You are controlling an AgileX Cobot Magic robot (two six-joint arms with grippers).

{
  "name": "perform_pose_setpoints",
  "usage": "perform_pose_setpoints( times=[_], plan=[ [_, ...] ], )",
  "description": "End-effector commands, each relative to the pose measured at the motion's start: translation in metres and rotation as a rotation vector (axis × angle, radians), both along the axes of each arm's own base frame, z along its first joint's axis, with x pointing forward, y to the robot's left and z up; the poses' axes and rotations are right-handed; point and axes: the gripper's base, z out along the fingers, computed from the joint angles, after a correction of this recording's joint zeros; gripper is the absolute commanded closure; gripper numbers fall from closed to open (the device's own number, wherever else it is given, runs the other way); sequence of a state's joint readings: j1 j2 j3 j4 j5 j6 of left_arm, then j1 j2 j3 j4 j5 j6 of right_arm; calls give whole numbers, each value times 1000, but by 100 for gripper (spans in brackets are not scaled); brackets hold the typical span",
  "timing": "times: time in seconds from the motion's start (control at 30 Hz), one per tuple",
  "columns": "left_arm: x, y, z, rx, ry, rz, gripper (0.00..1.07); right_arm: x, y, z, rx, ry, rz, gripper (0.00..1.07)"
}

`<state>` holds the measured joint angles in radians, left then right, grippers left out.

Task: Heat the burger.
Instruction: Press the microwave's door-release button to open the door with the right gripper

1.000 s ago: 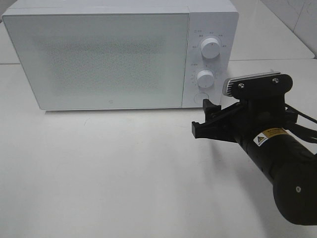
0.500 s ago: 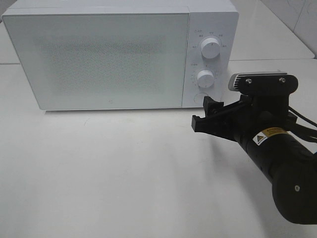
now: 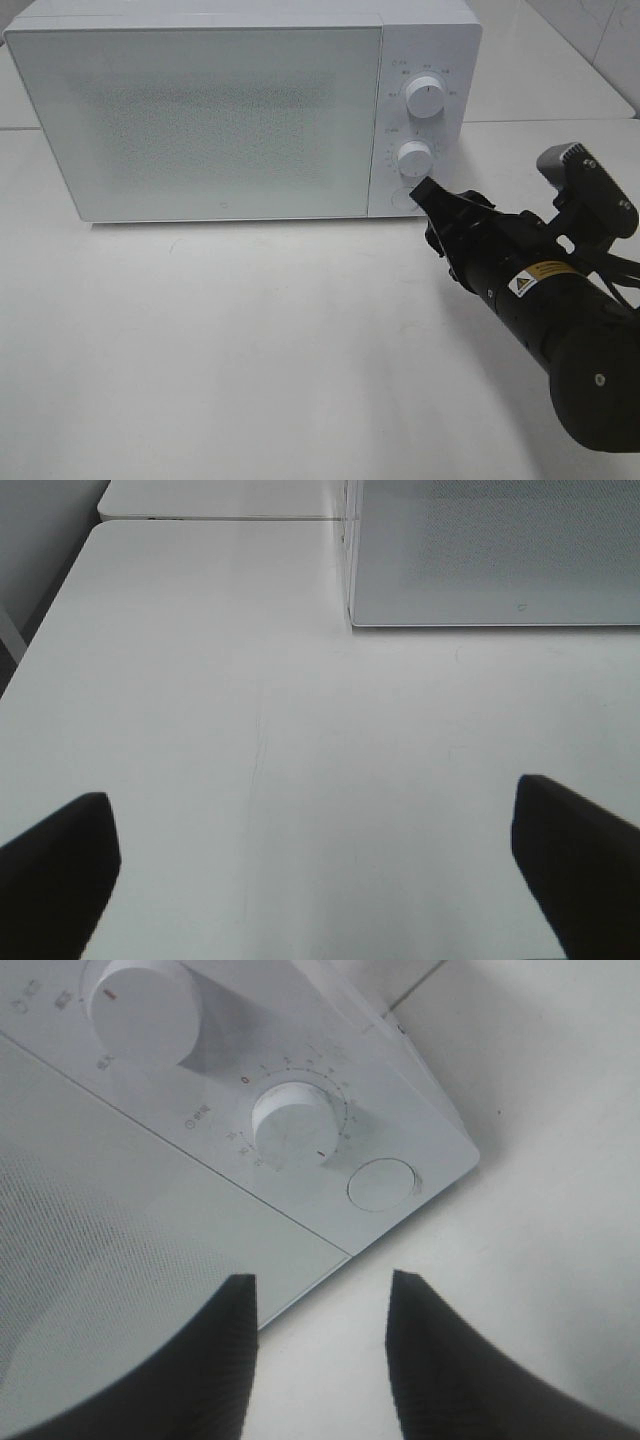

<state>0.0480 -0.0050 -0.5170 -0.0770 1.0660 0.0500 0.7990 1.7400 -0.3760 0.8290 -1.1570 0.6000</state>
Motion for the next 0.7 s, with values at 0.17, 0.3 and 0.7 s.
perform_pose_setpoints(
  times=[0.17, 0.3, 0.7],
  plan=[
    [-3, 0, -1, -5, -14, 3, 7, 0, 4, 0, 323, 37, -87, 88],
    [-3, 0, -1, -5, -14, 3, 7, 0, 4, 0, 444, 46, -127, 94],
    [-3, 0, -1, -5, -14, 3, 7, 0, -1, -1, 746, 57, -286, 107]
  ],
)
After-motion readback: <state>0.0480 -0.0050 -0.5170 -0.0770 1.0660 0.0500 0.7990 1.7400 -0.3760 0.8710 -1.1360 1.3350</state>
